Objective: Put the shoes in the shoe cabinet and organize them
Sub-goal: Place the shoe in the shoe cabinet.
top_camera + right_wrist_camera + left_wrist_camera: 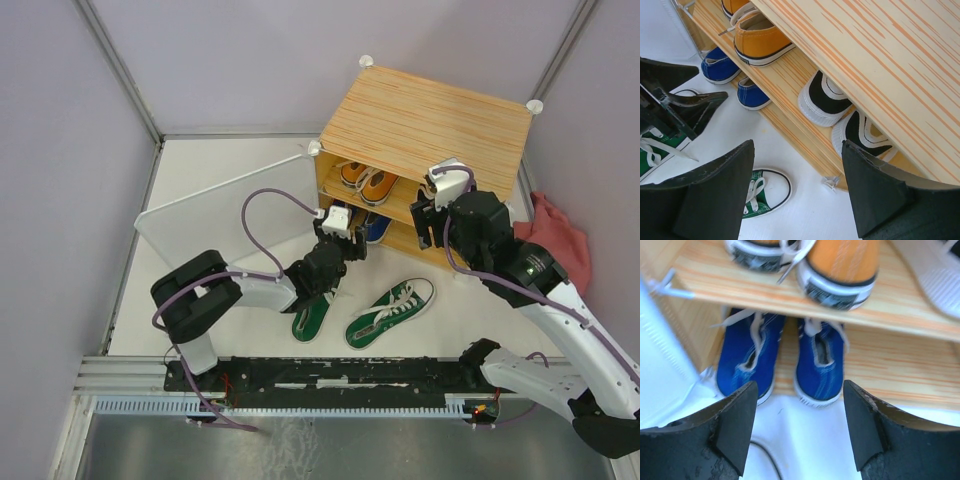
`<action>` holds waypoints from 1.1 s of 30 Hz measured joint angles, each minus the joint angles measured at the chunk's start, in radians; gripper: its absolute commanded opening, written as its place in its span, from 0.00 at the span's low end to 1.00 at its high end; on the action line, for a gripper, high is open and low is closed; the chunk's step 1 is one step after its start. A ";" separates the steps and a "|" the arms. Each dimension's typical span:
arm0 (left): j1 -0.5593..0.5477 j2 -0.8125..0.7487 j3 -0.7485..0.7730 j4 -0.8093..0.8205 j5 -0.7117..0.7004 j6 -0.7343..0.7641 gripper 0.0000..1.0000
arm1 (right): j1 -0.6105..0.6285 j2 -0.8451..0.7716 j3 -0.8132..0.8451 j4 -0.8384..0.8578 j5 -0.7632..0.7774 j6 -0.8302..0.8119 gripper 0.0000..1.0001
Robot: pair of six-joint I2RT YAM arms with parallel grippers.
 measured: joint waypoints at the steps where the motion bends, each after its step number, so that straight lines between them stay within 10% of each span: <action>1: 0.000 -0.009 -0.025 0.004 -0.013 0.000 0.72 | 0.000 -0.001 0.000 0.001 -0.001 0.000 0.78; 33: 0.114 0.169 0.030 0.138 0.043 0.111 0.21 | 0.000 -0.005 -0.017 0.005 0.002 0.000 0.79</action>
